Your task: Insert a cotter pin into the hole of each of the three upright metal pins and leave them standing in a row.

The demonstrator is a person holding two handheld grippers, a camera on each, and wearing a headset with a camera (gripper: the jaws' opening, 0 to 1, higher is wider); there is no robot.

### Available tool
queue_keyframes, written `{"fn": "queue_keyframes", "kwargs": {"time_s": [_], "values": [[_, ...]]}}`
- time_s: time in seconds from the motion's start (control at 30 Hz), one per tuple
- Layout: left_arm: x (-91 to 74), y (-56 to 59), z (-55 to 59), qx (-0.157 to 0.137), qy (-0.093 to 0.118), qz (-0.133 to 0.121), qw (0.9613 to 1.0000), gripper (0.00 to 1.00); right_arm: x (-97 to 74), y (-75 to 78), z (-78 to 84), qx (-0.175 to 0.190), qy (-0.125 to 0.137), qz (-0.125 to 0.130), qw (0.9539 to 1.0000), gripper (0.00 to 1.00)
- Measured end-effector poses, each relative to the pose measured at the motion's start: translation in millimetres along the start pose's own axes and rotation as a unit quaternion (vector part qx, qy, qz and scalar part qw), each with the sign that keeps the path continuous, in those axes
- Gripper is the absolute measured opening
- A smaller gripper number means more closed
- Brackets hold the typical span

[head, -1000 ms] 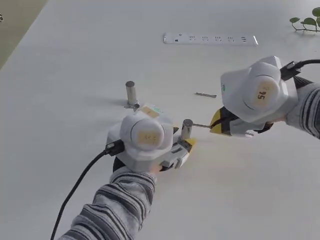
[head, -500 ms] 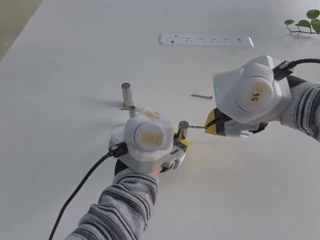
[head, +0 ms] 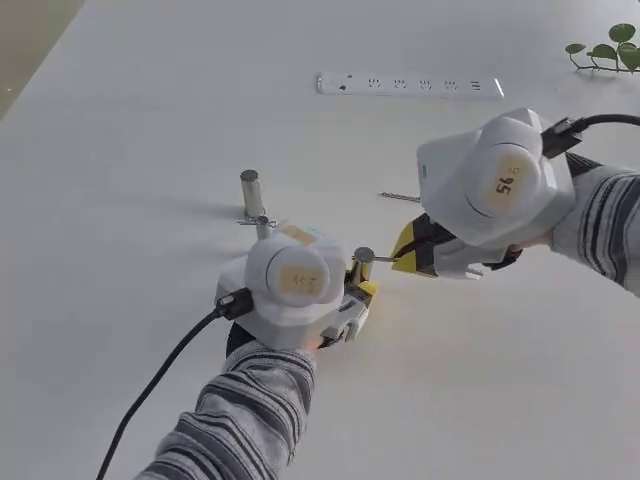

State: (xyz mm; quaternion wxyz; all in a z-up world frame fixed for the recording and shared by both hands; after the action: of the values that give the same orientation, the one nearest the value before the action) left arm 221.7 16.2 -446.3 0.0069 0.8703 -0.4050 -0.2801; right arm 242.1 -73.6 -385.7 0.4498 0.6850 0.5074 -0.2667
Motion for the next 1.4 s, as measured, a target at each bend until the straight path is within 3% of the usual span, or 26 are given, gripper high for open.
{"fn": "queue_keyframes", "kwargs": {"time_s": [0.43,0.57,0.73,0.93,1.03,1.4], "values": [[0.3,0.1,0.7,-0.002,0.006,-0.005,1.0000,0.11,3.1,-2.5,-4.8,0.017,0.013,0.008,0.9997,0.00],[0.8,0.5,0.8,-0.006,0.007,-0.009,0.9999,0.11,3.2,-4.1,-5.6,0.030,0.031,0.017,0.9989,0.00],[1.0,0.3,1.0,-0.007,0.008,-0.009,0.9999,0.11,-3.3,-1.0,-4.1,0.052,0.044,0.031,0.9972,0.09],[1.1,0.8,1.0,-0.002,0.006,-0.012,0.9999,0.11,-8.6,-1.9,3.5,0.065,0.036,0.025,0.9970,0.05],[1.3,0.7,1.1,-0.005,0.007,-0.012,0.9999,0.11,-7.0,-2.4,5.1,0.085,0.045,0.020,0.9952,0.01],[3.0,0.6,1.4,-0.011,0.008,-0.013,0.9998,0.11,-0.8,-2.5,-0.8,0.075,0.047,0.024,0.9958,0.00]]}}
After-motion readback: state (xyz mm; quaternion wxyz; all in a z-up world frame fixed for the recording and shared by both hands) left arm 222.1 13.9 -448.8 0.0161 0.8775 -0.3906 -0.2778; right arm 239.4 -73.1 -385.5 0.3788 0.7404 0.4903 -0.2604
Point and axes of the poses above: the centre of the closed fingertips' face, and the gripper's own axes: x roughly forward along the fingers, y roughly to its right, z roughly out of its underside, the point moved 7 cm from there along -x, roughly backward along the fingers, and after that the axes turned 10 degrees about z, right-handed, at the moved point
